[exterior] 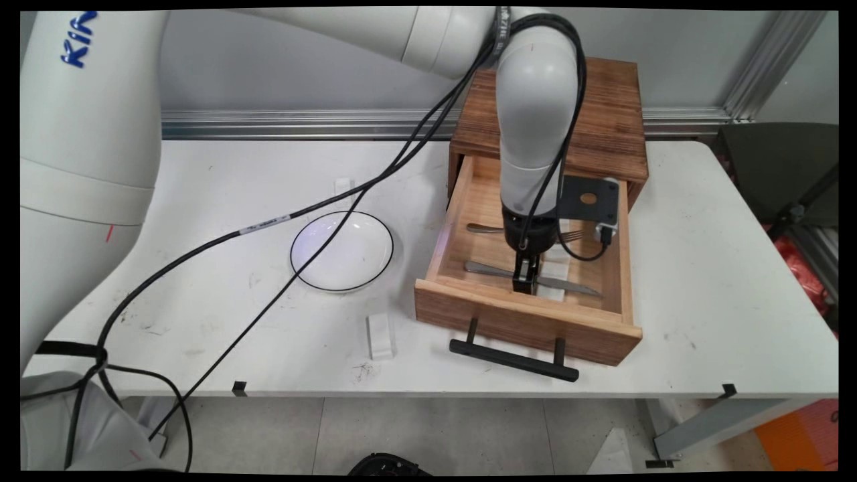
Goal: Place the picked object into the drawer
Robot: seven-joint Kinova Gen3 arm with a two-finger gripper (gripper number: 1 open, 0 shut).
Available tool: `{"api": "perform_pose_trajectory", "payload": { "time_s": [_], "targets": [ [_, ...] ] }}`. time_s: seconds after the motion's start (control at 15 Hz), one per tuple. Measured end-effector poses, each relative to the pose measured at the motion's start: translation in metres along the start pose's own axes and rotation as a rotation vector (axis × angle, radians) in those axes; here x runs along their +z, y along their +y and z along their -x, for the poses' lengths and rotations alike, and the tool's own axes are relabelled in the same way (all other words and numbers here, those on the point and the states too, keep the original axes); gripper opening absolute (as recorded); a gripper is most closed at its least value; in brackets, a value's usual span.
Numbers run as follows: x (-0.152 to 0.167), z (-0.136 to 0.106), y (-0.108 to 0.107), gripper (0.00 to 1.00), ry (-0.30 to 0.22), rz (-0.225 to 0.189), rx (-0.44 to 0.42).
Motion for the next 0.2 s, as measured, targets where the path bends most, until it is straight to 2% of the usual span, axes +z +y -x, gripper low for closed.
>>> {"api": "perform_pose_trajectory", "payload": {
  "time_s": [0.2],
  "targets": [
    [-0.0047,-0.0006,-0.0027,1.0,0.014,-0.003,0.008]
  ]
}}
